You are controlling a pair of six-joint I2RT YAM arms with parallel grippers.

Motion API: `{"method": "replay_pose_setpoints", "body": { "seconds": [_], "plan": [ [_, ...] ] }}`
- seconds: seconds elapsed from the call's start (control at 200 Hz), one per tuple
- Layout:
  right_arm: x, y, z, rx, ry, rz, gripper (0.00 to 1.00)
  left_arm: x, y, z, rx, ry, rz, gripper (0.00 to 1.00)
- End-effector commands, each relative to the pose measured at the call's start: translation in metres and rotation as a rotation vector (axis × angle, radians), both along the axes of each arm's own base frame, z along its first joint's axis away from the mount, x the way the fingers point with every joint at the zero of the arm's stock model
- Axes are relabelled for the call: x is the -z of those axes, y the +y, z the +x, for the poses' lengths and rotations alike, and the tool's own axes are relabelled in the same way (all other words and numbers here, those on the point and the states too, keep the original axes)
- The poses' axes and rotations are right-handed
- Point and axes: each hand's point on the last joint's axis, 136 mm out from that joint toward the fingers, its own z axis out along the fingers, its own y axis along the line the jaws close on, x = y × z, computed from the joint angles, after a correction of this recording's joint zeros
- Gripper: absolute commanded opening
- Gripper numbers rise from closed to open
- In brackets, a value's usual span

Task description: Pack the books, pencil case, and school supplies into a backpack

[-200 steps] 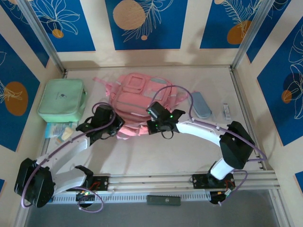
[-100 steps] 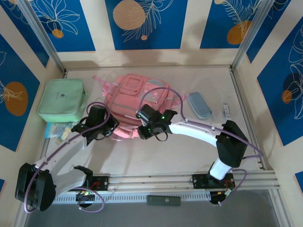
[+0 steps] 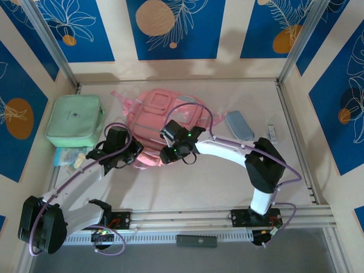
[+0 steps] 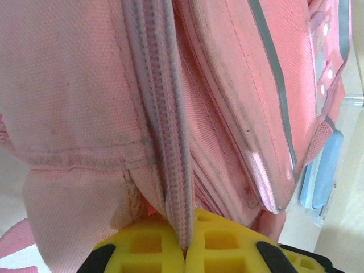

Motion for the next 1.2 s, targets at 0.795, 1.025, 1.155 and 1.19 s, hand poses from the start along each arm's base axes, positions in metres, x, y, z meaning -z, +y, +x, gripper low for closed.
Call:
{"method": "replay_pose_setpoints", "body": {
  "seconds": [0.795,1.025,1.155,1.19],
  "plan": [
    [-0.006,0.025,-0.008,-0.117,-0.028,0.054,0.19,-0.015,-0.011,0.014,0.011,-0.081,-0.063,0.00],
    [-0.002,0.035,-0.004,-0.126,-0.009,0.069,0.10,-0.017,-0.012,0.015,0.009,-0.083,-0.075,0.00],
    [-0.011,0.024,-0.001,-0.100,-0.037,0.018,0.01,-0.018,-0.010,0.014,0.002,-0.085,-0.068,0.00],
    [-0.016,0.019,-0.002,-0.091,-0.045,0.013,0.00,-0.018,-0.008,0.013,0.000,-0.086,-0.059,0.00]
  ]
}}
